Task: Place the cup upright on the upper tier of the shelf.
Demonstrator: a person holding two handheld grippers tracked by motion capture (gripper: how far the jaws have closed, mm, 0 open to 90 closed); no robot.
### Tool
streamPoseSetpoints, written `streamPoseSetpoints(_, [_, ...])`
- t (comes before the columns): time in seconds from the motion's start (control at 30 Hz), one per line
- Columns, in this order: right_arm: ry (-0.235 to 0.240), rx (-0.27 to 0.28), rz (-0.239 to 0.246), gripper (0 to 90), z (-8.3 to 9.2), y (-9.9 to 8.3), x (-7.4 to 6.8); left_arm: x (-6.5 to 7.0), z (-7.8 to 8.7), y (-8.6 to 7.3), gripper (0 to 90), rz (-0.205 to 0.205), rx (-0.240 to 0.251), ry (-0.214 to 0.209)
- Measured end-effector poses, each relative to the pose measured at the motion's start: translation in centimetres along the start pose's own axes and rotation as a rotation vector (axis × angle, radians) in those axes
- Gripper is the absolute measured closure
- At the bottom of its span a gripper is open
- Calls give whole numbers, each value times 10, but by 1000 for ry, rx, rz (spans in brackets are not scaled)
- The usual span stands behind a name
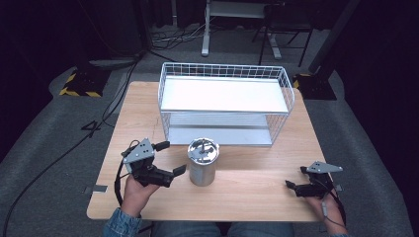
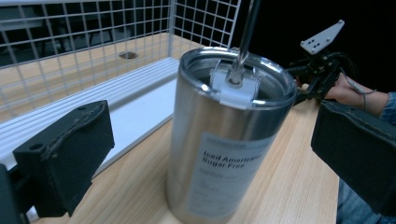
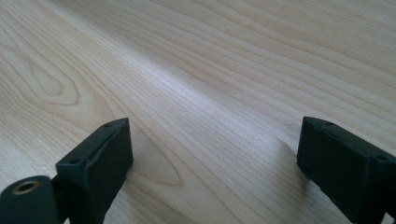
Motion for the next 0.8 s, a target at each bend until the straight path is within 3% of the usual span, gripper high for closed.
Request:
streamPoseSetpoints(0.17, [-4,3,-2,118,0,0,0,2,-9,7,0,34,28,-18])
streamPoseSetpoints(0.37, [-5,4,-1,119,0,0,0,7,-20,13,0,31,46,-52])
streamPoseSetpoints(0.6, [-5,4,3,120,0,0,0,17,-33,15,0,23,39,-86])
streamPoseSetpoints(0.8, [-6,4,3,120,0,0,0,20,-44,11,0,0,8,-67])
Point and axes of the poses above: each handheld gripper's, and its own axes: z roughly backward along the jaws, y roughly out of its top, x roughly to its right, the point moved 9 cm from there along -z, roughly forward along the jaws, and after that the axes turned 8 degrees about -z, right-handed, at the moved point
